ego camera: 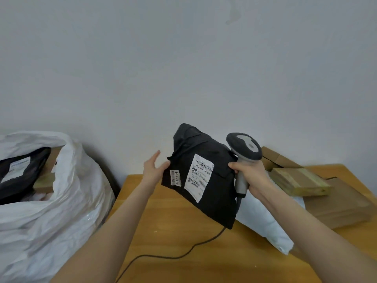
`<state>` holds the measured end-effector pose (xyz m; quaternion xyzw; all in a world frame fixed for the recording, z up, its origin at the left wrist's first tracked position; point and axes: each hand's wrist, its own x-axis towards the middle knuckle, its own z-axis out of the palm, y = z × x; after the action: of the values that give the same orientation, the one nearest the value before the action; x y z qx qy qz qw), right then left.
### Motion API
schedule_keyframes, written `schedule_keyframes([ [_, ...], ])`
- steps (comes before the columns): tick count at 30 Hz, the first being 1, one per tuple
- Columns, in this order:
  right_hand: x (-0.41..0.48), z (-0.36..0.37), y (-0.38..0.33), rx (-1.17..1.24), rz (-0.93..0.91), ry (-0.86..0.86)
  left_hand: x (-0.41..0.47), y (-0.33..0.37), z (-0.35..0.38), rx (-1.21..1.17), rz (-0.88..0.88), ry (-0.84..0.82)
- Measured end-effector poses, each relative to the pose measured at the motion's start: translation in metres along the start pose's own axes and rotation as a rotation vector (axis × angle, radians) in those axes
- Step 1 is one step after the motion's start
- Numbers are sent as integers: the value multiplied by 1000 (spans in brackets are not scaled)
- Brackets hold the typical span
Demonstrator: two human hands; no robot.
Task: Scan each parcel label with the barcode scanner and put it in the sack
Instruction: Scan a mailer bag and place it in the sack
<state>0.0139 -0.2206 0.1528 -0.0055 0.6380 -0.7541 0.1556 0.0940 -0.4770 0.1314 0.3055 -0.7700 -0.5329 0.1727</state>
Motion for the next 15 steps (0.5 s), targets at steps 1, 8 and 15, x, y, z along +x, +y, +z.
schedule_keyframes([
  [1, -1, 2, -3, -21, -19, -41, -5, 3, 5, 41, 42, -96],
  [8, 1, 1, -12, -83, -84, -168, -23, -3, 31, -31, -144, -539],
  [15, 2, -13, -6, 28, -14, -197, -17, -19, 38, -278, -243, -221],
])
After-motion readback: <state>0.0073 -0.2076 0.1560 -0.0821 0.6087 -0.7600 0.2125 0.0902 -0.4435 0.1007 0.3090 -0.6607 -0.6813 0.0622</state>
